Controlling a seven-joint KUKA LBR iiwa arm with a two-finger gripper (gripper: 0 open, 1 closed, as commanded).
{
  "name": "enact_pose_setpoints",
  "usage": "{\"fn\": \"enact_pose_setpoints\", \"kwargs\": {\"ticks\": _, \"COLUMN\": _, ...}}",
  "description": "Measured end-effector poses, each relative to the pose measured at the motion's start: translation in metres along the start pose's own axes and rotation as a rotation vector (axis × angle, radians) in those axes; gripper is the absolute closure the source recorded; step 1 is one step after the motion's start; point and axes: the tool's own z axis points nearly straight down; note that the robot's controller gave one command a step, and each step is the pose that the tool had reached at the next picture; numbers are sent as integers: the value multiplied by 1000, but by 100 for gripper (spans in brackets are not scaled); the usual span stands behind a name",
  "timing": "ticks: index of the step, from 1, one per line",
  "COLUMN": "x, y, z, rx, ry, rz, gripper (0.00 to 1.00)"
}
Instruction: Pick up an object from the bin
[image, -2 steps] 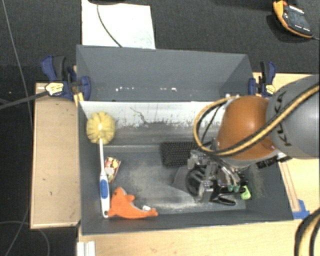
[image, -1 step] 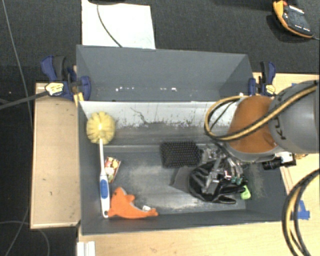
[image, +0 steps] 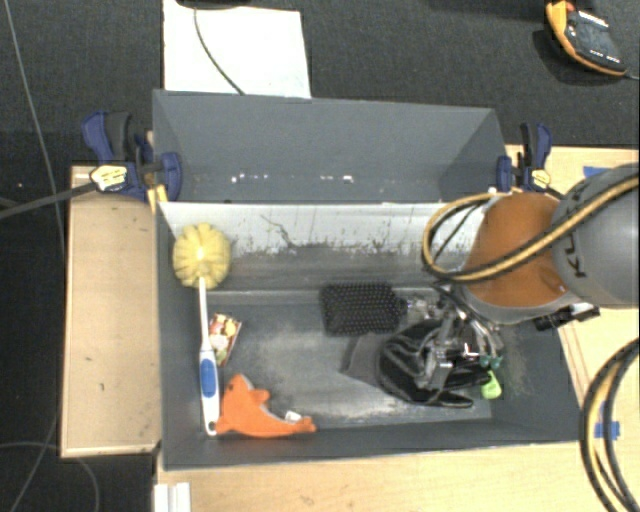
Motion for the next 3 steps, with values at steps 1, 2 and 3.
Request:
{"fn": "enact_pose_setpoints", "kwargs": {"ticks": 1, "x": -1, "y": 15, "z": 0, "rx": 1, "ry": 2, "rz": 139, "gripper": 0}}
{"fn": "enact_pose_setpoints", "kwargs": {"ticks": 2, "x": 56, "y": -35, "z": -1, "rx": 0, "ry": -8, "rz": -111, "gripper": 0}}
{"fn": "enact_pose_setpoints", "kwargs": {"ticks": 3, "x": -2, "y": 15, "z": -1, "rx": -1, "ry": -1, "rz": 139, "gripper": 100}}
